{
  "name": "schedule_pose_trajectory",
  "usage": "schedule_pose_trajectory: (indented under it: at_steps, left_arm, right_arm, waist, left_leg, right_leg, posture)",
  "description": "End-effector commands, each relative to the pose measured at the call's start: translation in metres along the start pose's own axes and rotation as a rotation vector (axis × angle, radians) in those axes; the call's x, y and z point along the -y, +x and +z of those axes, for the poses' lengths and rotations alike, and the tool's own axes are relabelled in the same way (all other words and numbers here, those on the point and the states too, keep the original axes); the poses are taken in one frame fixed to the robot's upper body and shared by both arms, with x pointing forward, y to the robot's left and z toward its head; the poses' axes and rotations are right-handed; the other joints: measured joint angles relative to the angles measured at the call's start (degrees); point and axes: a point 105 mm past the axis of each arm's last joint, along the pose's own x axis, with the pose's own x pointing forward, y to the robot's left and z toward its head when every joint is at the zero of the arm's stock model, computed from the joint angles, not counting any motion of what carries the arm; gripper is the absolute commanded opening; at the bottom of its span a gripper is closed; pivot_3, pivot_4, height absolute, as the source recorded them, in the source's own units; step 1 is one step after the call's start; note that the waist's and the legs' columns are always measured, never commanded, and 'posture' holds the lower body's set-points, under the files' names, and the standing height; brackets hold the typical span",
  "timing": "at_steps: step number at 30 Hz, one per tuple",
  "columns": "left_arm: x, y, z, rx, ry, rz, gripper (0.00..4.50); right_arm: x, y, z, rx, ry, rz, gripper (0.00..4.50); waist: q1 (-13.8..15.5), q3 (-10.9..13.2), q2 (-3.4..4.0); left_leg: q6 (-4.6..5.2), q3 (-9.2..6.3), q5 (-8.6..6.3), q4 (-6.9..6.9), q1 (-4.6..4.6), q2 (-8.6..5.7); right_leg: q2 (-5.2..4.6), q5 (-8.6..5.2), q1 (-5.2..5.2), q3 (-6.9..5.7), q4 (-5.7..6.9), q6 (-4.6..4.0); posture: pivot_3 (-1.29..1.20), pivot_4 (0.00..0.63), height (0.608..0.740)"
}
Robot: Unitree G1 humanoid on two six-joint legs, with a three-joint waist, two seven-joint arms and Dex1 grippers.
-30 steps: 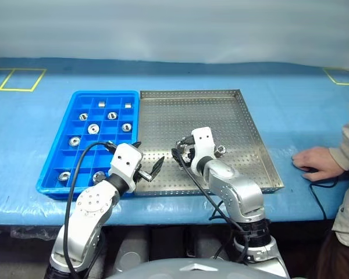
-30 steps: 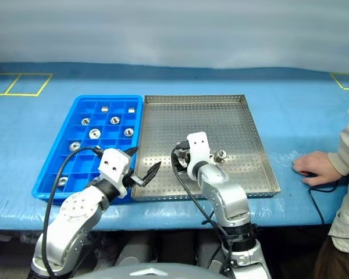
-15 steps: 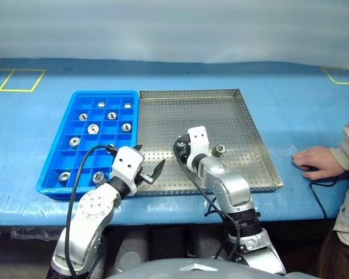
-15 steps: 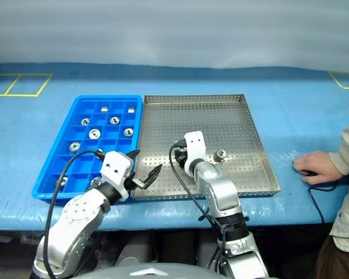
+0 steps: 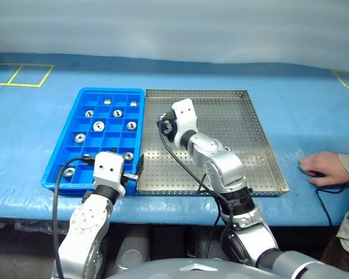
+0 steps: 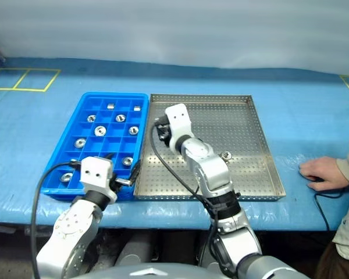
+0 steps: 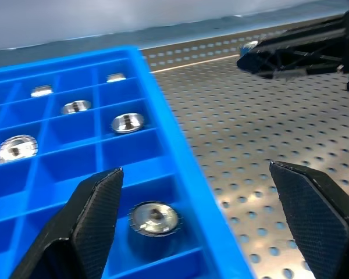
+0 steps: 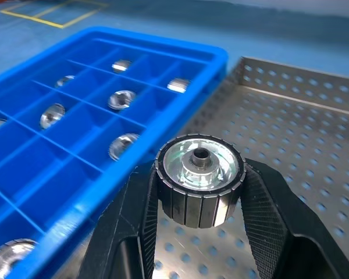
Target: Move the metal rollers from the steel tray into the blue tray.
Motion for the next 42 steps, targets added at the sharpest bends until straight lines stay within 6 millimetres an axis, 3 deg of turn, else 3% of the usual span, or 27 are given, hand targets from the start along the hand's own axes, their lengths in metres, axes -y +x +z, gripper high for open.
schedule_pose_trajectory:
  at_steps: [1, 9, 19, 25, 38, 42]
  left_arm:
    - [-0.011, -0.013, 0.018, 0.079, 0.014, 0.091, 4.39]
    - [-0.016, -0.027, 0.015, 0.068, 0.005, 0.161, 4.39]
    - [-0.007, -0.023, 0.015, 0.076, 0.002, 0.091, 4.39]
    - [-0.004, -0.02, 0.014, 0.072, -0.002, 0.061, 4.39]
    - [-0.001, -0.015, 0.014, 0.074, -0.005, 0.026, 4.39]
    - [0.001, -0.014, 0.014, 0.072, -0.004, 0.017, 4.39]
  right_arm:
    - [-0.022, 0.01, 0.013, 0.048, -0.02, 0.1, 1.69]
    - [-0.044, 0.026, 0.001, 0.015, -0.017, 0.233, 1.69]
    - [-0.027, 0.025, -0.016, -0.022, -0.032, 0.207, 1.69]
    - [-0.015, 0.02, -0.021, -0.031, -0.046, 0.176, 1.69]
    - [0.01, 0.021, -0.03, -0.067, -0.041, 0.042, 1.69]
    - [0.012, 0.021, -0.031, -0.066, -0.028, 0.027, 2.95]
  waist:
    - [1.71, 0.0, -0.02]
    - [8.81, 0.02, -0.03]
    - [16.53, 0.02, -0.02]
    - [18.19, 0.01, -0.02]
    - [18.05, 0.0, -0.02]
    - [18.02, 0.0, -0.02]
  left_leg:
    - [0.0, 0.0, 0.0, -0.1, 0.02, -0.02]
    - [-0.02, -0.17, 0.0, -0.54, -0.12, -0.04]
    - [-0.16, -0.15, -0.08, -0.57, -0.3, 0.0]
    - [-0.27, -0.14, -0.13, -0.56, -0.32, -0.09]
    - [-0.31, -0.21, -0.16, -0.53, -0.35, -0.21]
    - [-0.31, -0.21, -0.16, -0.53, -0.34, -0.21]
  right_leg:
    - [-0.01, -0.01, -0.01, 0.0, -0.04, 0.01]
    - [-0.04, -0.05, 0.01, -0.37, -0.66, 0.1]
    - [-0.06, -0.08, -0.02, -0.74, -0.89, 0.07]
    - [-0.04, -0.13, -0.01, -0.93, -0.88, -0.01]
    - [-0.02, -0.14, 0.02, -1.03, -0.85, -0.04]
    - [-0.02, -0.14, 0.03, -1.03, -0.85, -0.04]
  posture:
    - [0.55, 0.15, 0.74]
    - [0.6, 0.15, 0.74]
    - [0.55, 0.15, 0.74]
    - [0.52, 0.15, 0.74]
    - [0.5, 0.15, 0.74]
    - [0.49, 0.15, 0.74]
